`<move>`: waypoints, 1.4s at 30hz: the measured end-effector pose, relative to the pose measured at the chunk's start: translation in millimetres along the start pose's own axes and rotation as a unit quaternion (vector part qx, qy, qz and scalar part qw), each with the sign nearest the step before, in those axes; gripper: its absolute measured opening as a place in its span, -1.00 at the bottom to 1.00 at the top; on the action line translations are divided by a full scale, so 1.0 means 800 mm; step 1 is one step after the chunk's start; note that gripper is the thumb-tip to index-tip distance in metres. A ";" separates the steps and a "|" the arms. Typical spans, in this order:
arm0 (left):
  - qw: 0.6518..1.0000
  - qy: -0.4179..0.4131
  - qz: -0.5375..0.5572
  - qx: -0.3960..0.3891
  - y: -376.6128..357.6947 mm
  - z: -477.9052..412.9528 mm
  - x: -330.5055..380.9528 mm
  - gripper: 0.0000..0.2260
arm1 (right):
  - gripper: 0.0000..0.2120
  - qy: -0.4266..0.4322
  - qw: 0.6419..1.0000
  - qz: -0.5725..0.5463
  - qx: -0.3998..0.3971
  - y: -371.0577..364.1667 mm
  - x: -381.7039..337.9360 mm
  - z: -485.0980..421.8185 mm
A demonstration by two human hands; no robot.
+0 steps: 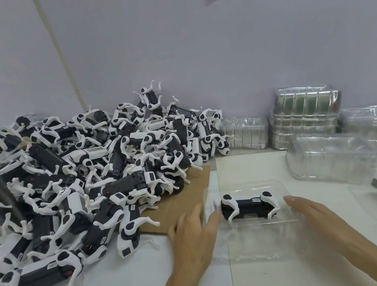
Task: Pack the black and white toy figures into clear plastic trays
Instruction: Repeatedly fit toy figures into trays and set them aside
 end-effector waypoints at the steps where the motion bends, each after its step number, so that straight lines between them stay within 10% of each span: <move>1: 1.000 -0.013 0.006 0.002 -0.001 0.001 0.001 -0.56 | -0.71 0.005 1.000 -0.011 -0.011 -0.001 -0.005 0.003; 7: 0.955 -0.101 0.261 -0.104 -0.005 0.007 0.012 -0.34 | -0.51 0.105 0.989 -0.102 -0.024 -0.001 -0.028 0.013; 30: 0.949 -0.061 0.307 -0.045 -0.005 0.010 0.015 -0.20 | -0.42 0.146 0.983 -0.104 0.035 0.000 -0.026 0.011; 42: 0.950 -0.027 0.309 -0.039 -0.008 0.005 0.009 -0.33 | -0.35 0.027 0.987 -0.157 0.014 0.003 -0.022 0.005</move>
Point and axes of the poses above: each hand's wrist, its own z-axis away from the middle knuckle, its own y-axis out of the back of the hand, x = y × z, the point moved 1 cm from there along -z, towards the middle knuckle, and after that the axes turned 7 degrees about y, right-handed, at the moved point
